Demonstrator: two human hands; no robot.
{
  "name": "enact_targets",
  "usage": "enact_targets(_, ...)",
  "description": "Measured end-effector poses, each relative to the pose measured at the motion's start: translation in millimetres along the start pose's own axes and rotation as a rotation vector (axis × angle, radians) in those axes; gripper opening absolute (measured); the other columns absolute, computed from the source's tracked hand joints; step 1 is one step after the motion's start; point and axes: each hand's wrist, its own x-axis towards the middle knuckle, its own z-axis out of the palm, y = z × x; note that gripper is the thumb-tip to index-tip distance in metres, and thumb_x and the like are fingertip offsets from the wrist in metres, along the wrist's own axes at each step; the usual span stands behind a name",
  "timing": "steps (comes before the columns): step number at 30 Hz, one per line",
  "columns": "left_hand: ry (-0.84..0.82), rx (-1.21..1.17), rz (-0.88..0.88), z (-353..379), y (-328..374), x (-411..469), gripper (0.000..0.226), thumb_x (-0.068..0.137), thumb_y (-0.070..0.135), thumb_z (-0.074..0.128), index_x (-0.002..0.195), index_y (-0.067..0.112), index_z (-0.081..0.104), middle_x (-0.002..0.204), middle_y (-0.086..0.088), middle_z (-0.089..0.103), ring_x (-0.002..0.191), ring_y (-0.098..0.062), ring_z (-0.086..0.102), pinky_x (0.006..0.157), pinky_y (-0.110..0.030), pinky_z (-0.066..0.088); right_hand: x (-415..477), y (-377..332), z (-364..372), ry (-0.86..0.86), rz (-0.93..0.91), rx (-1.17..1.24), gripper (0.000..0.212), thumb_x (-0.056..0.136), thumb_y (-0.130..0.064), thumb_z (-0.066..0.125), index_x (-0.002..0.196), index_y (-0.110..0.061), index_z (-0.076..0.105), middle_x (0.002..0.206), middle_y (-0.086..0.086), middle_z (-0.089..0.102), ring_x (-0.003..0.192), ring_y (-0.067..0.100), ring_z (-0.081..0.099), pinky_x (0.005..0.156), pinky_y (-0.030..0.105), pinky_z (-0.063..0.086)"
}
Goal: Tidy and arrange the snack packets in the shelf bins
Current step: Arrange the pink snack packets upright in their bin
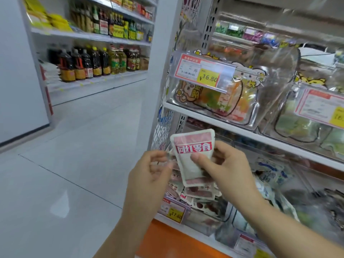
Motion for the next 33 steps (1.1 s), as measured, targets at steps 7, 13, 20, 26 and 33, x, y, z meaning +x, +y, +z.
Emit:
enact_targets(7,-0.100,0.022,0.057,11,9,-17,0.031,0.093,0.024,0.055,0.119,0.039,0.055,0.109,0.023,0.060,0.096,0.016,0.055,0.074,-0.001,0.043,-10,-3,26,-0.027,0.202,0.297,0.012,0.088,-0.021,0.064,0.098,-0.022,0.070,0.076,-0.007,0.072,0.065,0.009,0.068,0.058,0.037,0.058)
enact_targets(13,-0.107,-0.110,-0.076,12,4,-11,0.023,0.088,0.038,0.055,0.106,0.051,0.050,0.103,0.020,0.063,0.091,0.008,0.061,0.067,-0.011,0.050,-18,4,34,-0.211,0.168,0.274,0.030,0.097,-0.023,0.045,0.123,-0.030,0.058,0.101,-0.029,0.067,0.094,-0.011,0.061,0.075,0.008,0.049)
enact_targets(20,0.036,-0.247,-0.140,-7,3,-7,0.015,0.088,0.012,0.061,0.099,0.021,0.063,0.079,0.006,0.070,0.068,-0.003,0.068,0.052,-0.012,0.050,-11,3,28,-0.213,0.129,0.212,0.026,0.098,-0.022,0.042,0.108,-0.031,0.064,0.102,-0.020,0.070,0.092,-0.010,0.062,0.072,0.012,0.052)
enact_targets(26,0.145,-0.120,-0.068,-38,-4,1,0.018,0.090,0.009,0.059,0.090,0.027,0.060,0.084,0.009,0.070,0.067,0.000,0.067,0.052,-0.011,0.049,0,30,34,-0.372,0.090,-0.368,0.017,0.090,-0.026,0.061,0.104,-0.023,0.068,0.085,-0.010,0.068,0.065,-0.005,0.059,0.064,0.015,0.053)
enact_targets(33,0.154,0.007,-0.033,-53,-12,3,0.027,0.090,0.013,0.060,0.091,0.040,0.060,0.086,0.020,0.071,0.078,0.002,0.067,0.060,-0.008,0.049,18,40,55,-0.449,-0.326,-0.978,0.026,0.088,-0.039,0.055,0.109,-0.026,0.064,0.104,-0.007,0.063,0.098,0.015,0.051,0.076,0.030,0.043)
